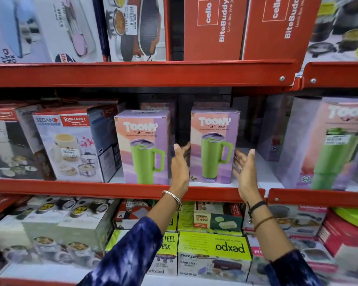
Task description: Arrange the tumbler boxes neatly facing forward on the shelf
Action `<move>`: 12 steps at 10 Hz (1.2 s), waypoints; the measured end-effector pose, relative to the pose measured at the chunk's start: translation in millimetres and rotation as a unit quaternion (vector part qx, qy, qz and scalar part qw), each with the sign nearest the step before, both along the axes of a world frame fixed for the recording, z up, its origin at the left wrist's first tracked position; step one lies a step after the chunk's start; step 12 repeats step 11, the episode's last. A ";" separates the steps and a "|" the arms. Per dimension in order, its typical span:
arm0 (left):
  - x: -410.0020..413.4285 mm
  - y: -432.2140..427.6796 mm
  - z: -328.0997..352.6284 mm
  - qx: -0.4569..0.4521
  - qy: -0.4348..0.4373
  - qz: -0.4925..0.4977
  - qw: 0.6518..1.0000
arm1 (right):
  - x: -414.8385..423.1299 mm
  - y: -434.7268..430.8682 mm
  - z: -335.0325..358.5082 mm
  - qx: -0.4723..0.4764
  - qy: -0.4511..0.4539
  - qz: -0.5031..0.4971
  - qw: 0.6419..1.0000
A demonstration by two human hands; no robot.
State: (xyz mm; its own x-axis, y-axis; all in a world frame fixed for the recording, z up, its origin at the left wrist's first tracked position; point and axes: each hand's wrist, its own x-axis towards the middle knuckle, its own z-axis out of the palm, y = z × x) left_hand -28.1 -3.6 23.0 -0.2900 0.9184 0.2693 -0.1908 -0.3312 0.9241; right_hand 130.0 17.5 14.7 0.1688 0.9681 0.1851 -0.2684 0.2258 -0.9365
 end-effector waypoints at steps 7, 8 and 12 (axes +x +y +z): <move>5.0 -52.1 -1.8 -0.018 -0.005 -0.001 1.000 | 9.1 -44.0 -0.5 -0.003 -0.031 -0.001 1.000; 4.5 -54.7 -3.2 -0.023 0.006 0.001 1.000 | 9.6 -44.8 0.1 0.003 -0.039 0.004 0.999; -16.8 -71.6 61.6 0.238 0.145 0.147 0.949 | -6.7 -64.7 34.3 0.278 -0.173 -0.216 0.920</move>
